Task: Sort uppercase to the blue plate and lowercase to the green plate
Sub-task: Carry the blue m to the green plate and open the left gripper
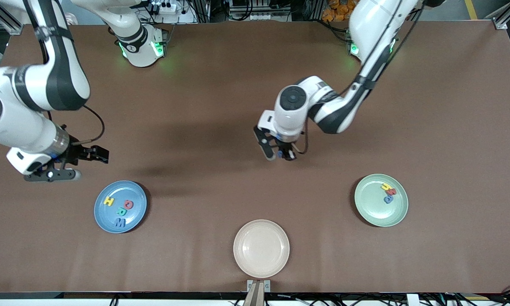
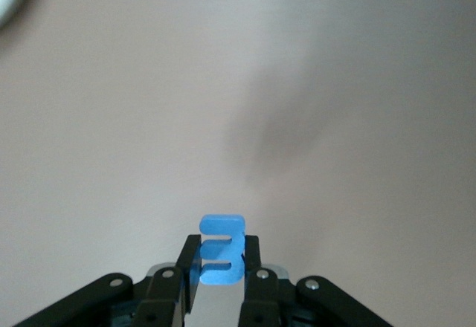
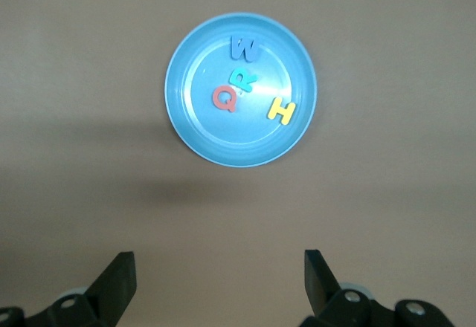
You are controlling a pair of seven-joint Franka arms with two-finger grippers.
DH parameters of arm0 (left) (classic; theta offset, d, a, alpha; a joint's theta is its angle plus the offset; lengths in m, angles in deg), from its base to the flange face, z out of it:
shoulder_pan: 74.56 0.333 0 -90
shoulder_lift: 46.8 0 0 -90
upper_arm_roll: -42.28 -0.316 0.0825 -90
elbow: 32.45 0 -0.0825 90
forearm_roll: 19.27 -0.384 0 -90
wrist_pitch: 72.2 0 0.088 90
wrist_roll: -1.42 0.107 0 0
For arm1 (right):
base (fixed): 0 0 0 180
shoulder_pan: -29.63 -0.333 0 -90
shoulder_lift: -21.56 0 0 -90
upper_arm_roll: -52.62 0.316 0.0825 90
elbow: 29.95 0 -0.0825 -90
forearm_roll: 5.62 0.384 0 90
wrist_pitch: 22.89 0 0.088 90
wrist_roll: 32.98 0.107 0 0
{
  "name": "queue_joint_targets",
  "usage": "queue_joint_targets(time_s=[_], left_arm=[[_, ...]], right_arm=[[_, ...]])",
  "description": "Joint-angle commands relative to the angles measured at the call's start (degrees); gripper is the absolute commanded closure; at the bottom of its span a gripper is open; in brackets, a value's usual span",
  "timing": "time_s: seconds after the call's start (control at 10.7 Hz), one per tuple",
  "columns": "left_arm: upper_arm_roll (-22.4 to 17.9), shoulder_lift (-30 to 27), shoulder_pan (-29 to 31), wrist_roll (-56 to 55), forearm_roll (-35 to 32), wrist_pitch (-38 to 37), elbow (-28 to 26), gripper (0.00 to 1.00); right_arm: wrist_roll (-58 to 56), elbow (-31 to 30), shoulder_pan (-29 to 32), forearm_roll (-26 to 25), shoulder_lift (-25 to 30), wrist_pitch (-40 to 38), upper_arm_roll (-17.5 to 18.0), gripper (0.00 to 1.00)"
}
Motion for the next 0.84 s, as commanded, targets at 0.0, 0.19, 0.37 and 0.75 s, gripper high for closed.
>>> queue_joint_targets(time_s=[0.0,0.19,0.37,0.75], left_arm=[[-0.75,-1.07,5.12,-0.73,0.70,-2.57,3.64,1.00],[-5.56,-1.33,7.59,-0.47,2.27,-2.84,6.28,1.00],[-12.14,-2.82,8.66,-0.20,7.89,-3.27,6.47,1.00],[-21.31,-0.81,8.66,-0.64,8.70,-4.07,6.20,1.00]], right_arm=[[0.27,0.35,0.95,-0.42,4.13,-1.91,0.45,0.00],[0.27,5.79,1.03,0.19,4.65,-7.09,0.36,0.00],[0.18,8.62,0.51,0.28,6.75,-9.56,0.53,0.00],[0.88,15.28,0.16,0.28,8.52,-19.03,1.77,0.00]])
